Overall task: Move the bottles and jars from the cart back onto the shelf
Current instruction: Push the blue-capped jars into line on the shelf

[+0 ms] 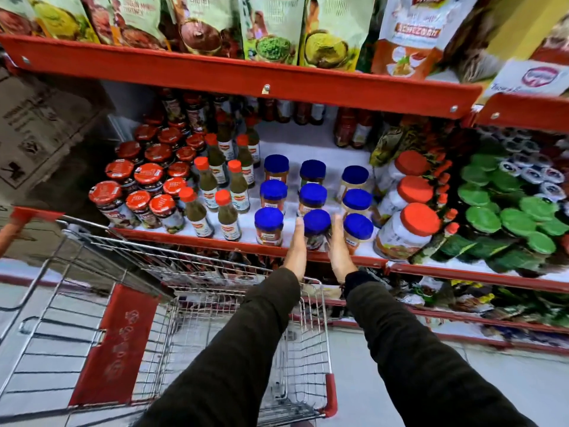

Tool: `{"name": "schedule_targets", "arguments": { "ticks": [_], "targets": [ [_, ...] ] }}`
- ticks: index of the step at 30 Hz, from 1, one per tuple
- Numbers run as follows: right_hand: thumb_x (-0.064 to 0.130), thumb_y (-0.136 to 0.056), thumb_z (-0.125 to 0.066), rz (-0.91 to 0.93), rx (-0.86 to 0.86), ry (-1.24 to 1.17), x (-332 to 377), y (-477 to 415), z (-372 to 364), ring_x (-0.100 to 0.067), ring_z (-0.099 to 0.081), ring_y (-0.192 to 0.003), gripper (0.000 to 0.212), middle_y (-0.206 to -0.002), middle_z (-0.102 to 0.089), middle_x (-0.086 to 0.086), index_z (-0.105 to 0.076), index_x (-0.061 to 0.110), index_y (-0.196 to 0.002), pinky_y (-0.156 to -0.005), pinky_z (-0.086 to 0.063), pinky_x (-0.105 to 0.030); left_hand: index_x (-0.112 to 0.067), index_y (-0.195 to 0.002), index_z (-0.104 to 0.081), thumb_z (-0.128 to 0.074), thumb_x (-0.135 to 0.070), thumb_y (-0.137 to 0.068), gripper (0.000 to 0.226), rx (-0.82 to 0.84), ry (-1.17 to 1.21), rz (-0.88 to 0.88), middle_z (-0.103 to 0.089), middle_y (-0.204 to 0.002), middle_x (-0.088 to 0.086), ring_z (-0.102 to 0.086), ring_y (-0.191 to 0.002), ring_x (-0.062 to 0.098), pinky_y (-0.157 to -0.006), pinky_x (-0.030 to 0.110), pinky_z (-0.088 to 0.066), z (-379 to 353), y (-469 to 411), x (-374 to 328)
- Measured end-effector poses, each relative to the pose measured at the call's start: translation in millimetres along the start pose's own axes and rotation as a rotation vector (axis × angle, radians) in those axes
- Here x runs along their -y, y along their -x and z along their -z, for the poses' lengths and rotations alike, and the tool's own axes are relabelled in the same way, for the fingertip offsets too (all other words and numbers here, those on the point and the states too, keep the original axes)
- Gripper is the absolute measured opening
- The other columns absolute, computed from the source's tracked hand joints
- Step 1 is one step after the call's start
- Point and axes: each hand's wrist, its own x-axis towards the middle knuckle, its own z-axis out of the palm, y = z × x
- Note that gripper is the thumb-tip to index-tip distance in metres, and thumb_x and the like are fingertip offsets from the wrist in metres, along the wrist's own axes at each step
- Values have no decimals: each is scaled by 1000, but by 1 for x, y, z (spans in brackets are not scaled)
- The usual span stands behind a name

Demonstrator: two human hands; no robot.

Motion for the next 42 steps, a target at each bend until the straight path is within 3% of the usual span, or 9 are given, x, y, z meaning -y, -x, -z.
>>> {"name": "schedule_targets", "arguments": {
  "ticks": [7,11,17,20,23,27,31,38,42],
  "targets": [
    [64,-103,-13,-3,17,27,-12,15,0,11,-48,-121,42,-136,-49,20,-49,56,-122,-109,-29,-22,-21,-151,-42,-15,-68,-97,77,8,-59,1,-48,-154,8,-40,-146,22,-125,51,-24,12,-15,-2],
    [61,-105,-17,-17,-8,-18,-18,19,-2,-5,-38,-136,58,-146,-44,10,-37,36,-152,-112,-25,-29,-31,-145,-48,-21,-80,-87,80,-3,-73,-5,-47,-155,6,-42,-141,15,-123,41,-24,16,-16,-1],
    [71,-99,-25,30,-44,22,-26,28,4,-4,-35,-144,70,-164,-36,6,-35,32,-156,-120,-25,-32,-29,-156,-28,-24,-83,-83,91,-117,-133,-33,-31,-164,2,-28,-152,18,-126,48,-19,9,-4,14],
    [58,-102,-36,178,-276,24,-42,39,15,-12,-45,-146,64,-157,-50,-2,-45,18,-151,-126,-31,-44,-26,-155,-27,-28,-66,-96,71,-332,-182,-135,-25,-165,1,-28,-150,19,-123,42,-23,-5,15,37],
    [40,-105,-38,308,-499,13,-49,44,29,-9,-58,-124,43,-129,-60,8,-55,11,-132,-115,-44,-47,-24,-127,-49,-36,-46,-103,35,-458,-139,-211,-50,-136,9,-52,-127,29,-109,49,-45,-21,28,52],
    [45,-106,-34,239,-493,17,-46,38,45,-9,-37,-142,54,-159,-39,-3,-40,19,-153,-119,-31,-32,-18,-141,-49,-30,-56,-98,61,-220,-147,-130,-50,-149,5,-46,-141,22,-118,42,-37,-47,22,50],
    [50,-109,-24,122,-305,-79,-40,36,53,-5,-26,-152,57,-164,-30,12,-28,26,-160,-119,-21,-25,-28,-155,-34,-26,-74,-91,79,14,-65,19,-32,-163,-3,-29,-151,14,-126,44,-20,-71,1,34],
    [48,-110,-18,69,-179,-151,-27,30,66,-8,-45,-142,58,-155,-51,3,-42,20,-154,-123,-27,-31,-54,-93,-68,-12,-63,-100,57,82,20,2,-71,-98,-34,-58,-99,-18,-91,14,-37,-77,-24,31],
    [50,-109,-18,62,-157,-96,-21,23,79,-14,-42,-148,61,-158,-48,-2,-42,17,-155,-126,-27,-38,-67,-86,-65,-12,-63,-100,55,72,-36,-22,-61,-98,-42,-56,-85,-32,-87,11,-33,-77,-14,37]
  ]
}}
